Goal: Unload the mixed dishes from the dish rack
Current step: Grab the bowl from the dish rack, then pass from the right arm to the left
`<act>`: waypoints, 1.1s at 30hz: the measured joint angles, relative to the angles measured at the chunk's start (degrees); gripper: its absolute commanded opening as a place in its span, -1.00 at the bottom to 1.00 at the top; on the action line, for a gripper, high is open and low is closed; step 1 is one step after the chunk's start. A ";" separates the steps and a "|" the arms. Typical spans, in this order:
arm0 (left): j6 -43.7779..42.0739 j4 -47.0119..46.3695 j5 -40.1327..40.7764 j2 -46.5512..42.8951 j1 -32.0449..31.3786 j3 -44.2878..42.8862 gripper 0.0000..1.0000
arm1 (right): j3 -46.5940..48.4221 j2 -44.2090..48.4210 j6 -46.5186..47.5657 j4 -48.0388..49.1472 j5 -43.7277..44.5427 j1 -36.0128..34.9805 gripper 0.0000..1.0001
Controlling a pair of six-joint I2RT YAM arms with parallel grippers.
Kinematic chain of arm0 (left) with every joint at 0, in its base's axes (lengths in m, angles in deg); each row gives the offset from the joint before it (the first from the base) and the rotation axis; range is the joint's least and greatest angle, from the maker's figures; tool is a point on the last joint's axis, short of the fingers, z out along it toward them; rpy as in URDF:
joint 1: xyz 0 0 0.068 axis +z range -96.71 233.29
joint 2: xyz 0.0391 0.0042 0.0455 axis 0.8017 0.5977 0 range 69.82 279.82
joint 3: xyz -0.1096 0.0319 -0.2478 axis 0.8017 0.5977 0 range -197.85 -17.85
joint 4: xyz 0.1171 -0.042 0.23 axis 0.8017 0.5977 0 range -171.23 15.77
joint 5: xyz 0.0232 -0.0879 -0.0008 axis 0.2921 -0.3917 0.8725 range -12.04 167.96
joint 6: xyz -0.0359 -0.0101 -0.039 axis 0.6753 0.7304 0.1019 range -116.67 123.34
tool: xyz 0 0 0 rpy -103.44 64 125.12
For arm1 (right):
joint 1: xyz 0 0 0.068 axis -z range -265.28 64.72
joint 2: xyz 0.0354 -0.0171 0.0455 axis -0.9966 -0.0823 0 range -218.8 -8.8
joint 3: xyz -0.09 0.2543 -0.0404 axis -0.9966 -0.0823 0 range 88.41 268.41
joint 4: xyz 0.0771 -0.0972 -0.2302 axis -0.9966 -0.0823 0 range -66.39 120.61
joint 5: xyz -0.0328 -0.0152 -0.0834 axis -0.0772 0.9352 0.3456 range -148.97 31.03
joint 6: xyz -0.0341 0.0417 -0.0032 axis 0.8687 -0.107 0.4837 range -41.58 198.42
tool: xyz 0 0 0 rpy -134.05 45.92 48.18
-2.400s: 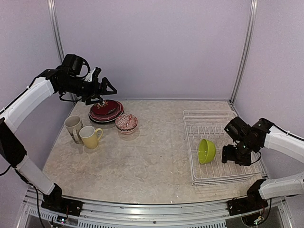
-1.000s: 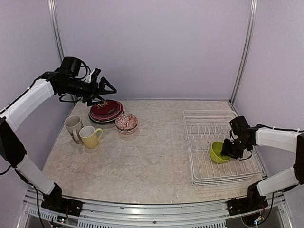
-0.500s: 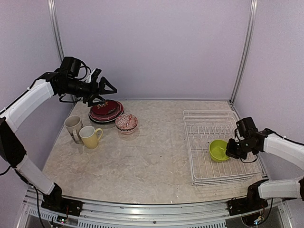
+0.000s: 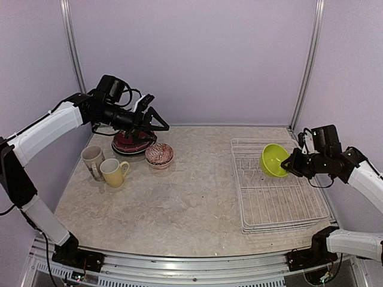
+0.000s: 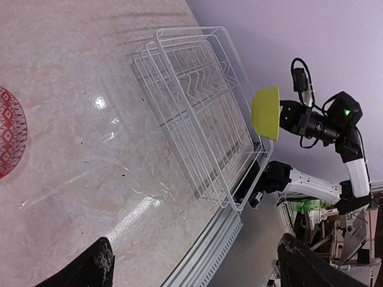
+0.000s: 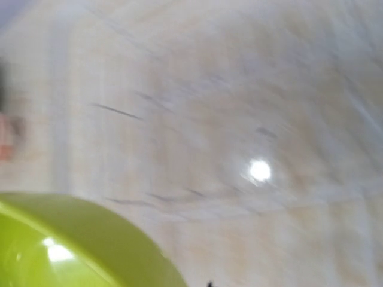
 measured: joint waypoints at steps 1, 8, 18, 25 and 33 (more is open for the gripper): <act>-0.09 0.00 -0.46 0.11 -1.07 0.00 0.76 | 2.56 -1.49 -0.02 0.33 0.11 -1.29 -1.00; -0.63 -0.42 -1.07 0.44 -6.03 0.02 0.61 | 16.63 -17.77 -0.68 4.55 4.63 -16.22 -1.00; -1.03 1.90 6.19 4.50 -10.36 -0.94 0.25 | 40.61 -47.54 0.59 2.71 13.11 -31.63 -1.00; -1.38 5.49 14.86 10.40 -11.52 -2.64 -0.07 | 49.70 -56.74 2.01 0.85 14.73 -35.60 -1.00; -1.95 8.92 24.33 13.46 -12.52 -3.91 -0.69 | 54.23 -59.78 2.86 -1.31 16.13 -37.33 -1.00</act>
